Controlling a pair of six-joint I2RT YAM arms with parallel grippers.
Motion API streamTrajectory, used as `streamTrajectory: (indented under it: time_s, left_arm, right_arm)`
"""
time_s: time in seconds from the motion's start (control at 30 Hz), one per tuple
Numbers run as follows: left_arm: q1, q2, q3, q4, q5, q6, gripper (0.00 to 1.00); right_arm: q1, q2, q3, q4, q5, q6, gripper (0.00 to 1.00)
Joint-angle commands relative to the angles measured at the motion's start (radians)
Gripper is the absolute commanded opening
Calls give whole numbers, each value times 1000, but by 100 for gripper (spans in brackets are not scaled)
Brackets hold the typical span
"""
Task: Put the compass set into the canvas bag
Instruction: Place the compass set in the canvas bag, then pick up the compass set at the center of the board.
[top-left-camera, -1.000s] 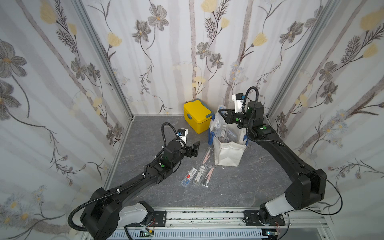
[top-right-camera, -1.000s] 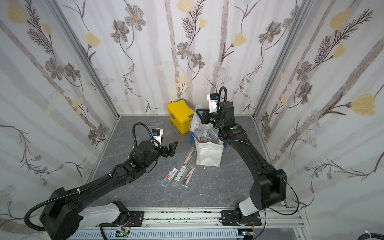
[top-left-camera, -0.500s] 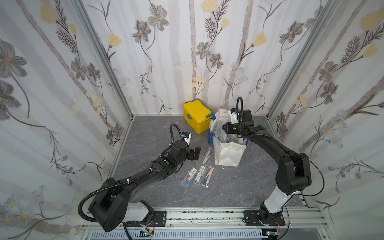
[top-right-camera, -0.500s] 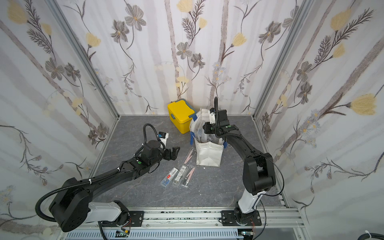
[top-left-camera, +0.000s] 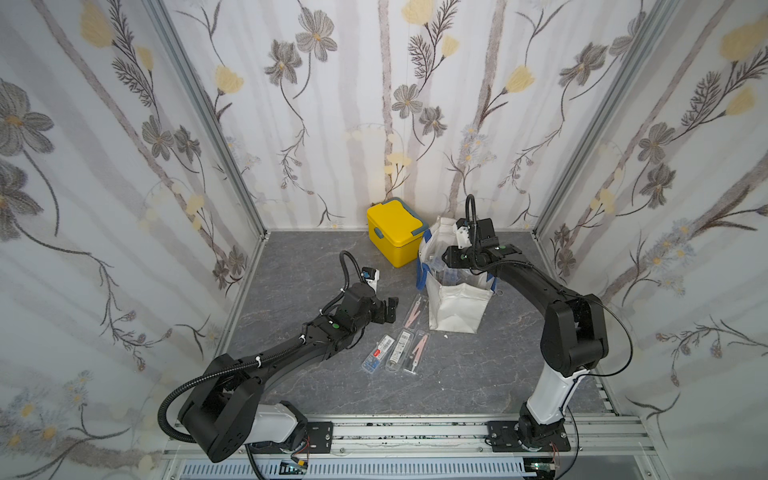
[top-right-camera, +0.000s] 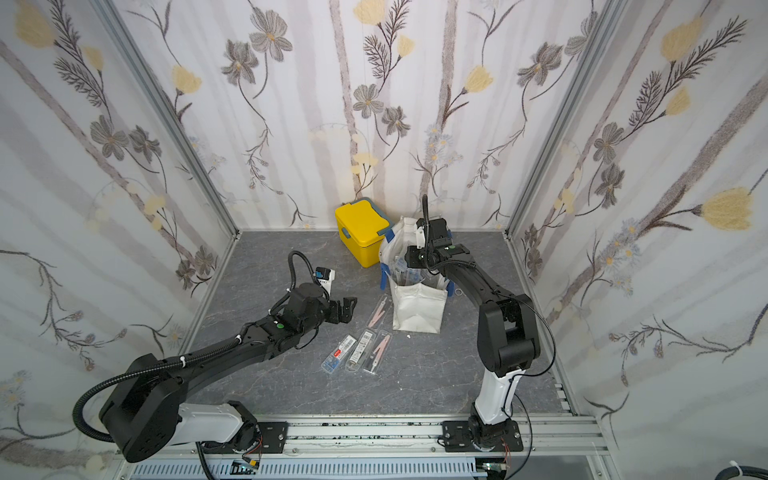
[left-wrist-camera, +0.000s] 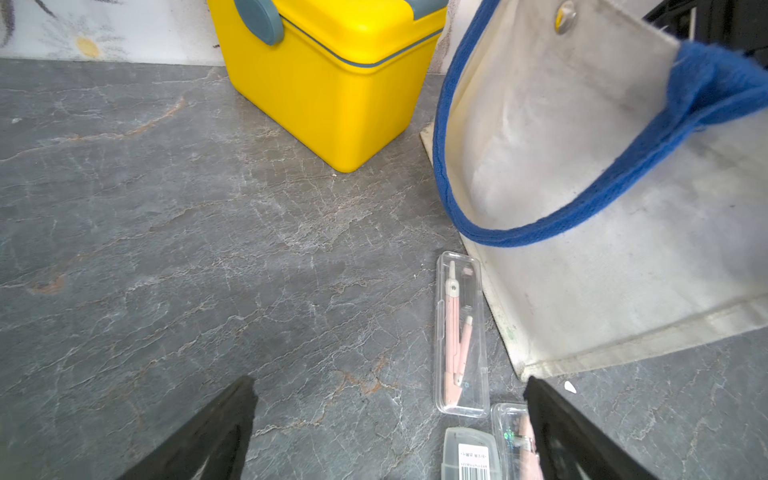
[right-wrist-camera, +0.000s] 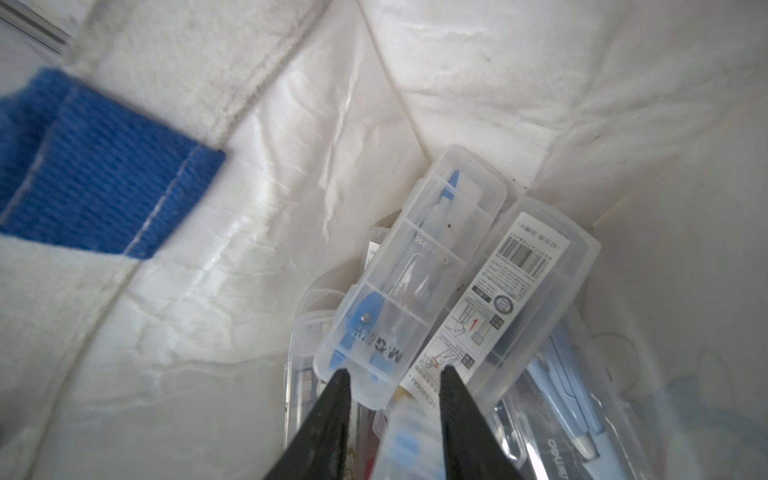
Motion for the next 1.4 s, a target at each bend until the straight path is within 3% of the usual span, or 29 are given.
streamTrajectory:
  time_s: [0.0,0.23,0.27,0.3,0.6,0.7,0.8,1.07,1.37]
  left_arm:
    - [1,-1,12,-69,-25,-28,100]
    - [1,-16,63,-296,-44,-38,100]
    - [0,-19,71,-336,-43,-36,100]
    - [0,-23,75,-368,-40,-32,100]
    - [-17,-54,95,-597,-30,25,100]
    - [-31,-35,126,-655,-34,56,100]
    - [-65,-11,155,-672,-11,107,99]
    - [-135,191,293,-899,-42,190,96]
    - [-169,303,350,-965,10,236,95]
  right_arm:
    - [1,-5,12,6,18,-12,47]
    - [0,-66,-3,61,-14,-38,69]
    - [1,-80,-11,79,-26,-43,79]
    - [0,-95,-19,93,-33,-43,100]
    - [-9,-271,-156,285,-15,-16,100]
    - [-21,-352,-252,410,30,16,100]
    - [-33,-422,-336,510,-1,39,99]
    - [-39,-488,-349,466,-31,17,100]
    - [-38,-530,-391,484,-47,11,100]
